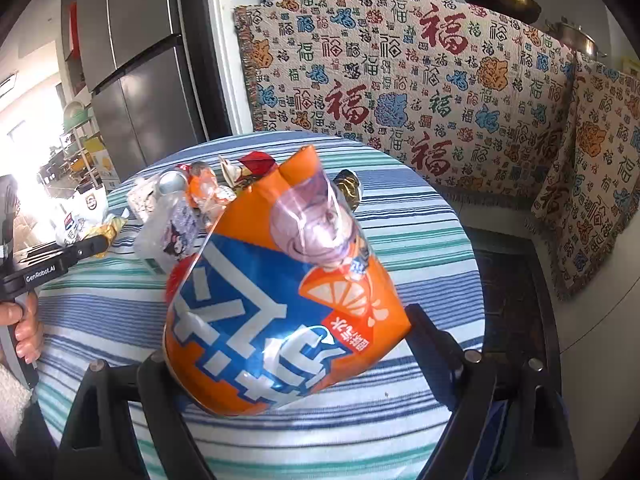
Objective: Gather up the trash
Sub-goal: 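Lift both bags and carry them over the blue wastebasket, then open both tools to drop the bags into the blue wastebasket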
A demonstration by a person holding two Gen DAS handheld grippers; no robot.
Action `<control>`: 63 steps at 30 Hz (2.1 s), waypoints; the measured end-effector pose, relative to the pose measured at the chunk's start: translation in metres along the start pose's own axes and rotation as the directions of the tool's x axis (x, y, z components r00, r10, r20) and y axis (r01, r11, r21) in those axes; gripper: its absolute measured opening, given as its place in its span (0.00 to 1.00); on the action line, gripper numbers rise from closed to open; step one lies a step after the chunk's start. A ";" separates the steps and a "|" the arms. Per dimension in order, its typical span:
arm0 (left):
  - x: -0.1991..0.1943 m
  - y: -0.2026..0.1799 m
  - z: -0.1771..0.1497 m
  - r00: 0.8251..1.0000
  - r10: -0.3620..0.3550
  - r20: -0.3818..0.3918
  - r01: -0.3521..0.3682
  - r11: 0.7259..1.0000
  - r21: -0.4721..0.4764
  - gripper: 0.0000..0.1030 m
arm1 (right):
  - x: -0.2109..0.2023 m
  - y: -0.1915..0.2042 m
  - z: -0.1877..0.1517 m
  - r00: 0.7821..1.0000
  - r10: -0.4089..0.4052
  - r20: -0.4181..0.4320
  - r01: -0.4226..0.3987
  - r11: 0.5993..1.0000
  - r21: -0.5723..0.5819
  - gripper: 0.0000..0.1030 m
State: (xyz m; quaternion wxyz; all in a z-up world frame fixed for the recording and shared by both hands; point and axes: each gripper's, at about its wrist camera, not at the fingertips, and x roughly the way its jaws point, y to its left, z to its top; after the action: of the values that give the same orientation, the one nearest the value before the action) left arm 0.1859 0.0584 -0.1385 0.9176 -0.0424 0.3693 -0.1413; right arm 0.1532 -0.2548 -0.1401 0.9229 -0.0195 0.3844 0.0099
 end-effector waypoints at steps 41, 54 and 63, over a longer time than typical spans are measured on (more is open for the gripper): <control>-0.007 -0.328 -0.009 0.856 -0.497 -0.140 0.515 0.804 0.298 0.24 | -0.151 -0.213 -0.114 0.954 -0.297 -0.049 0.300 0.931 0.207 0.87; 0.066 -0.453 -0.050 0.805 -0.499 -0.319 0.588 0.738 0.331 0.24 | -0.129 -0.324 -0.173 0.949 -0.289 -0.123 0.314 0.895 0.318 0.87; 0.098 -0.486 -0.068 0.801 -0.460 -0.385 0.587 0.731 0.349 0.26 | -0.112 -0.356 -0.193 0.950 -0.271 -0.152 0.309 0.885 0.349 0.87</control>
State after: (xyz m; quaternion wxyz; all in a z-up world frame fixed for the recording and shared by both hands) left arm 0.0951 -0.4332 -0.1644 0.7631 0.0882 0.4208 -0.4824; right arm -0.0513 -0.6195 -0.1863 0.8809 0.0964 0.4173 -0.2015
